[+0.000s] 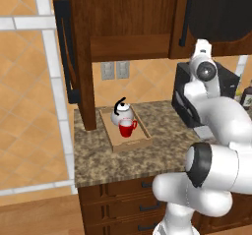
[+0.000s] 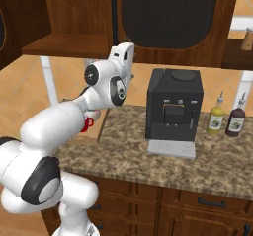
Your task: Pick the kettle from the counter and place it on the tray. Then pick the mug from the cabinet and place it on the tray. Then close the cabinet doors.
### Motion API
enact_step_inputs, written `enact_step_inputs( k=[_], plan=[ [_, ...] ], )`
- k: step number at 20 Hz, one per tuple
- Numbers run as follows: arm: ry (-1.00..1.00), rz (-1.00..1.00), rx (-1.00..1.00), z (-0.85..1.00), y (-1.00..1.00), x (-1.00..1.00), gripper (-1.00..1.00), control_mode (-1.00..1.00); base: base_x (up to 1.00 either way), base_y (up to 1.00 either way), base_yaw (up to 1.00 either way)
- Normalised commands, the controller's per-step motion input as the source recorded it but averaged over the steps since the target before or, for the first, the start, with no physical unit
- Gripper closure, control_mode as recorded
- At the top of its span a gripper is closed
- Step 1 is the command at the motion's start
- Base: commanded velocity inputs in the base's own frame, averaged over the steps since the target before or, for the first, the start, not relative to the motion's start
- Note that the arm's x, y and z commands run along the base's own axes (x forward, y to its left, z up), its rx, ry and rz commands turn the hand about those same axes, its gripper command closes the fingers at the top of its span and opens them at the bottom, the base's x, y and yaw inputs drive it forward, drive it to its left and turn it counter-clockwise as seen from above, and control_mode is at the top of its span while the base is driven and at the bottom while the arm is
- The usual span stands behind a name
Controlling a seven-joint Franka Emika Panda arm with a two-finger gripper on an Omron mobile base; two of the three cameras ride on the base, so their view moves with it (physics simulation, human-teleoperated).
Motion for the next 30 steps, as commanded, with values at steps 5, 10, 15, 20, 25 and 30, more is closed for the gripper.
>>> enact_step_inputs(
  k=[5, 10, 15, 20, 25, 30],
  plan=[
    [0.1, -0.07, 0.0, -0.3, -0.02, -0.6, -1.0, -1.0, 0.0, 0.0, 0.0],
    [0.0, -0.05, 0.0, -0.01, -0.02, -0.72, -1.0, -1.0, 0.0, 0.0, 0.0],
    [0.01, -0.04, -0.04, -0.1, 0.02, -0.48, -1.0, -1.0, 0.0, 0.0, 0.0],
    [-0.05, -0.02, -0.07, -0.01, 0.09, -0.31, -1.0, -1.0, 0.0, 0.0, 0.0],
    [-0.06, -0.14, -0.22, 0.03, 0.65, -0.67, -1.0, -1.0, 0.0, 0.0, 0.0],
    [0.0, -0.17, -0.34, -0.05, 0.82, -0.49, -1.0, -1.0, 0.0, 0.0, 0.0]
  ],
)
